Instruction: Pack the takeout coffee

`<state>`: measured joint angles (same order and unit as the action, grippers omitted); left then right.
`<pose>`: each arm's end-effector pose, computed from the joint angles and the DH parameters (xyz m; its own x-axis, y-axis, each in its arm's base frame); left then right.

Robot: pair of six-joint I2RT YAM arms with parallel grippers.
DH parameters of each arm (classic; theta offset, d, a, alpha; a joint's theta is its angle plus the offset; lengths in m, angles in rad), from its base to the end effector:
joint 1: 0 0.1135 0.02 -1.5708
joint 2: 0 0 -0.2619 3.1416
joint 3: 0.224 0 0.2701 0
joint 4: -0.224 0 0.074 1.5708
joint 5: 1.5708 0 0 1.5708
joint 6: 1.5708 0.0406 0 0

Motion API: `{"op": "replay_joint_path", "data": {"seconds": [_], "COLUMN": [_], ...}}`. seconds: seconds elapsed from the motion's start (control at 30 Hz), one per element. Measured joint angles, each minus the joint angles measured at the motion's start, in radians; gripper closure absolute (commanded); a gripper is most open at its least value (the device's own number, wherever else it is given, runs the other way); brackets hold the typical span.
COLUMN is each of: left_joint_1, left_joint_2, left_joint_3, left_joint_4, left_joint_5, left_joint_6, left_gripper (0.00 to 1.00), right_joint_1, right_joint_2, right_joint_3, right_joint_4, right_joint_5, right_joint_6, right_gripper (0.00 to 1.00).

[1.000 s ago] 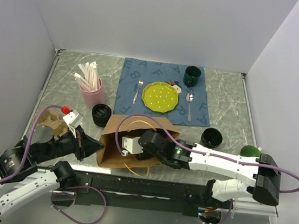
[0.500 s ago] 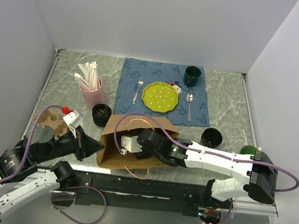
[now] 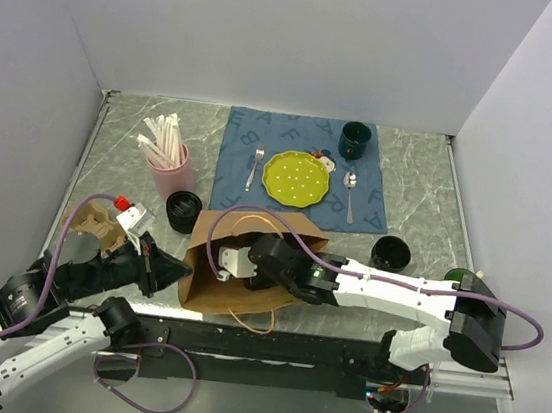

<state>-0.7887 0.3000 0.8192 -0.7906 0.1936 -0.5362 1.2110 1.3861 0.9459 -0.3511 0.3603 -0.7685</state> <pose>0.0497 -0.0611 0.3431 -0.5848 -0.1226 -0.8018 0.6143 0.5787 -0.5365 0.1241 0.2893 0.2333 0.3681 -0.8689 -0.3311 -0.7410 -0.0591 -0.6689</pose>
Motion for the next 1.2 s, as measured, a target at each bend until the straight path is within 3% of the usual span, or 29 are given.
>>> {"op": "replay_joint_path", "data": {"seconds": [0.5,0.87,1.03,1.2], "left_joint_1": [0.000,0.000,0.000,0.002], "left_joint_2": [-0.003,-0.003,-0.003,-0.001], "left_joint_3": [0.000,0.000,0.000,0.000], "left_joint_4": [-0.008,-0.020,-0.020,-0.017], "left_joint_5": [-0.009,-0.022,-0.030,-0.033], "left_joint_6": [-0.011,-0.013,-0.019,-0.025], "left_gripper": [0.99,0.99,0.99,0.99], "right_joint_1": [-0.004,-0.016,-0.019,-0.021], "right_joint_2": [0.028,0.063,0.082,0.083], "right_joint_3": [-0.024,-0.021,-0.003,-0.002], "right_joint_4": [0.084,0.123,0.117,0.116], "right_joint_5": [0.014,0.015,0.019,0.019], "right_joint_6": [0.016,0.039,0.052,0.057], "right_gripper": [0.51,0.47,0.41,0.42]}}
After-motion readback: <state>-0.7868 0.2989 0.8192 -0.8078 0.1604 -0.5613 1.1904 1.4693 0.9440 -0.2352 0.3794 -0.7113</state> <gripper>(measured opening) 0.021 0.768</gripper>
